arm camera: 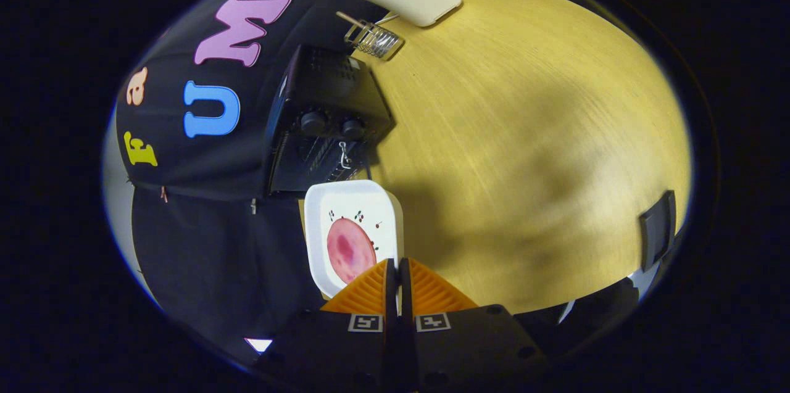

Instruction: Open the toaster oven, put the food inside, and close the toaster oven door.

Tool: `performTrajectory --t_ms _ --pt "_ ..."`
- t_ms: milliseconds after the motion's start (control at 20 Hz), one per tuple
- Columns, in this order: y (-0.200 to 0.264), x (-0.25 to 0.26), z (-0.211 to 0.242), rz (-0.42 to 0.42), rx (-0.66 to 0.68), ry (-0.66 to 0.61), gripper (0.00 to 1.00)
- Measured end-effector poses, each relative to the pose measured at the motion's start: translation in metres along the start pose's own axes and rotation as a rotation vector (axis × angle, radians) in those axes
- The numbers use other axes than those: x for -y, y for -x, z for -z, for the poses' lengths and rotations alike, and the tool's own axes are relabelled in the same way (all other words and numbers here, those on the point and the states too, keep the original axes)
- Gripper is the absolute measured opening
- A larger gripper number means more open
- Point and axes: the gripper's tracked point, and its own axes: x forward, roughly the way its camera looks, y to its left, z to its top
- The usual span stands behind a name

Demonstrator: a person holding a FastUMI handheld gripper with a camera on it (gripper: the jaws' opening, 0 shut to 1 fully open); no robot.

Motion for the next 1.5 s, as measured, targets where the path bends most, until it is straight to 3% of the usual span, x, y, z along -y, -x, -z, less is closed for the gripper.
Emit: performTrajectory --t_ms 400,750,1100,1500 --pt "-0.076 -0.053 0.018 0.079 0.121 -0.173 0.05" --pt "-0.134 -0.097 -0.015 0.081 0.305 -0.425 0.05" --pt "-0.177 -0.138 -0.040 0.078 0.412 -0.557 0.05" --pt "-0.210 -0.135 -0.053 0.145 0.484 -0.634 0.05"
